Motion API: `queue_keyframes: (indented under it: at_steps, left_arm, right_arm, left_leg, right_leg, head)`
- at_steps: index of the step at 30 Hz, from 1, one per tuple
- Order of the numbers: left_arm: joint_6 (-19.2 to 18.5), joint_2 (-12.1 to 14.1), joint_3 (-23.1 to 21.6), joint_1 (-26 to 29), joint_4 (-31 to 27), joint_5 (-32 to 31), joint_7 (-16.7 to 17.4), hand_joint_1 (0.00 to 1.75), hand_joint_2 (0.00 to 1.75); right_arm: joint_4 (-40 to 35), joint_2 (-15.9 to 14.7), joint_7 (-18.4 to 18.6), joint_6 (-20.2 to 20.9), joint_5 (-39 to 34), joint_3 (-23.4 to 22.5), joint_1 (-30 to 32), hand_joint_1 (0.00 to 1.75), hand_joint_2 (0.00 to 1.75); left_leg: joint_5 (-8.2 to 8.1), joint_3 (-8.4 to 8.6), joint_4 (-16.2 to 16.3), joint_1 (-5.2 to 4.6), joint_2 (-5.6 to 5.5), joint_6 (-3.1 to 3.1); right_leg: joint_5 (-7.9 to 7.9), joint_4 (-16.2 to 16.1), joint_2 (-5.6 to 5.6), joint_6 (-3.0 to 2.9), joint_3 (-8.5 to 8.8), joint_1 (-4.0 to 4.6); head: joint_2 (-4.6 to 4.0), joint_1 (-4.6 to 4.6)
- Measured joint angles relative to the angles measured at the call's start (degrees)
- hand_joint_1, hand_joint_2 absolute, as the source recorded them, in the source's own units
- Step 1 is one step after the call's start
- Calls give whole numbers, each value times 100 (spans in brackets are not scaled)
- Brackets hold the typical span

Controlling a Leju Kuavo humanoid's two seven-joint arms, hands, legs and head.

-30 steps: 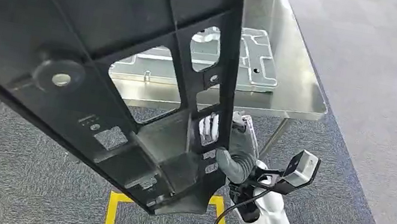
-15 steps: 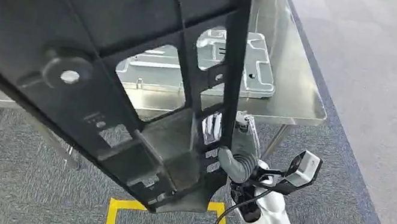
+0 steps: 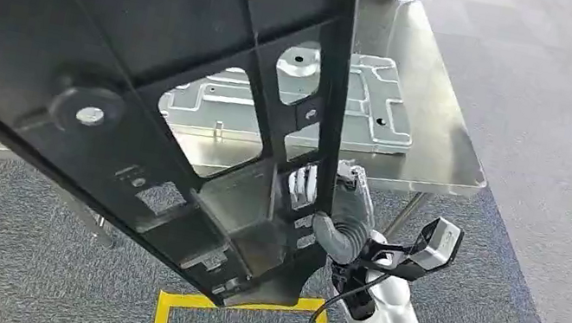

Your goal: Take the parts from the cabinet and place them on the table.

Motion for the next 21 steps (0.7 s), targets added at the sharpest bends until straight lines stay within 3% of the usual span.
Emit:
queue_keyframes:
  at_steps: [1, 2, 3, 5, 6, 7, 10, 11, 12, 13, 15, 16, 17, 18, 20, 21]
  left_arm:
    - [0, 0, 0, -1, 0, 0, 0, 0, 175]
    - [0, 0, 0, 0, 0, 0, 0, 0, 175]
    - [0, 0, 0, 7, 0, 0, 0, 0, 175]
    - [0, 0, 0, 11, 0, 0, 0, 0, 175]
    - [0, -11, 0, 12, 0, -2, 0, 0, 175]
    - [-7, -15, 0, -7, 2, 0, 0, 0, 175]
    - [-7, -15, 0, -15, 2, 0, 2, 0, 175]
    - [-9, -7, 0, -25, 0, 0, -2, 0, 175]
    - [-11, -2, 0, -24, 0, 0, -2, 0, 175]
    - [-11, -2, 0, -21, 0, 0, -4, 0, 175]
    - [-11, 0, 0, -11, 0, 0, -4, 0, 175]
    - [-11, 0, 0, -4, 0, 0, -4, 0, 175]
    - [-11, 0, 0, 2, 0, 0, -9, 0, 175]
    - [-11, 0, 0, 9, 0, 0, -9, 0, 175]
    - [-11, 4, 0, 17, 0, 0, -11, 0, 175]
    - [-11, 4, 0, 23, 0, 0, -11, 0, 175]
  right_arm:
    - [11, 0, 2, 0, 0, 2, -1, 175, 175]
    - [22, -2, 4, 0, 0, 0, -1, 175, 175]
    - [24, -5, 7, 0, 0, 0, -3, 175, 175]
    - [24, -4, 7, 0, 2, 0, -27, 175, 175]
    - [24, -5, 7, 0, 2, 0, -45, 175, 175]
    - [24, -2, 7, 0, 0, 0, -56, 175, 175]
    - [24, -2, 7, 2, 2, 0, -57, 175, 175]
    - [20, 0, -2, 2, 2, 0, -51, 175, 175]
    - [22, 0, -9, 2, 2, -2, -46, 175, 175]
    - [22, 2, -13, 0, 0, -2, -47, 175, 175]
    - [24, 0, -22, 13, 11, -2, -14, 175, 175]
    - [24, 0, -22, 20, 18, -2, 4, 175, 175]
    - [26, 0, -22, 22, 18, 0, 26, 175, 175]
    - [26, 0, -22, 22, 17, 0, 40, 175, 175]
    - [26, 0, -22, 22, 18, 0, 40, 175, 175]
    - [26, 0, -26, 26, 18, -2, 40, 175, 175]
  left_leg:
    - [-15, 9, 6, -16, -2, 11]
    - [-38, 36, 9, -30, -5, 21]
    - [-62, 72, 11, -44, -12, 20]
    - [-119, 171, 9, -73, -21, 16]
    - [-144, 182, 4, -71, -21, 9]
    - [-177, 178, 30, -112, -28, -31]
    - [-207, 223, -26, -74, -5, -112]
    - [-244, 237, -26, -116, 10, -147]
    - [-306, 241, 92, -97, 6, -171]
    - [-494, 79, 437, -75, 6, -196]
    - [-894, -452, 1408, -20, 7, -256]
    - [-947, -641, 1711, 0, 8, -283]
    - [-873, -719, 1770, 26, 8, -307]
    - [-653, -656, 1540, 51, 9, -330]
    - [-54, -257, 593, 93, 14, -356]
    - [115, -82, 119, 112, 25, -360]
  right_leg:
    - [-20, 284, -1, -5, -208, 0]
    - [113, 274, 0, -24, -275, 2]
    - [360, 3, 0, -56, -196, 12]
    - [976, -1035, -1, -167, 244, 66]
    - [1075, -1421, -5, -244, 388, 108]
    - [1019, -1502, -27, -252, 435, 121]
    - [998, -1524, -3, -297, 449, 148]
    - [1031, -1621, -9, -317, 529, 56]
    - [1025, -1673, -12, -327, 597, 63]
    - [1010, -1677, -24, -351, 625, 55]
    - [968, -1668, -28, -362, 647, 55]
    - [947, -1663, -28, -363, 658, 53]
    - [924, -1657, -26, -356, 681, 47]
    - [892, -1648, -18, -338, 716, 38]
    - [813, -1606, -1, -293, 795, 14]
    - [763, -1584, -1, -252, 814, 16]
  head:
    - [0, 0]
    - [0, 0]
    - [0, 0]
    - [0, 0]
    - [0, 0]
    - [0, 0]
    - [0, 0]
    - [0, 0]
    - [0, 0]
    - [0, 0]
    - [0, 0]
    - [0, 0]
    - [0, -2]
    - [0, -2]
    - [0, -2]
    - [0, 0]
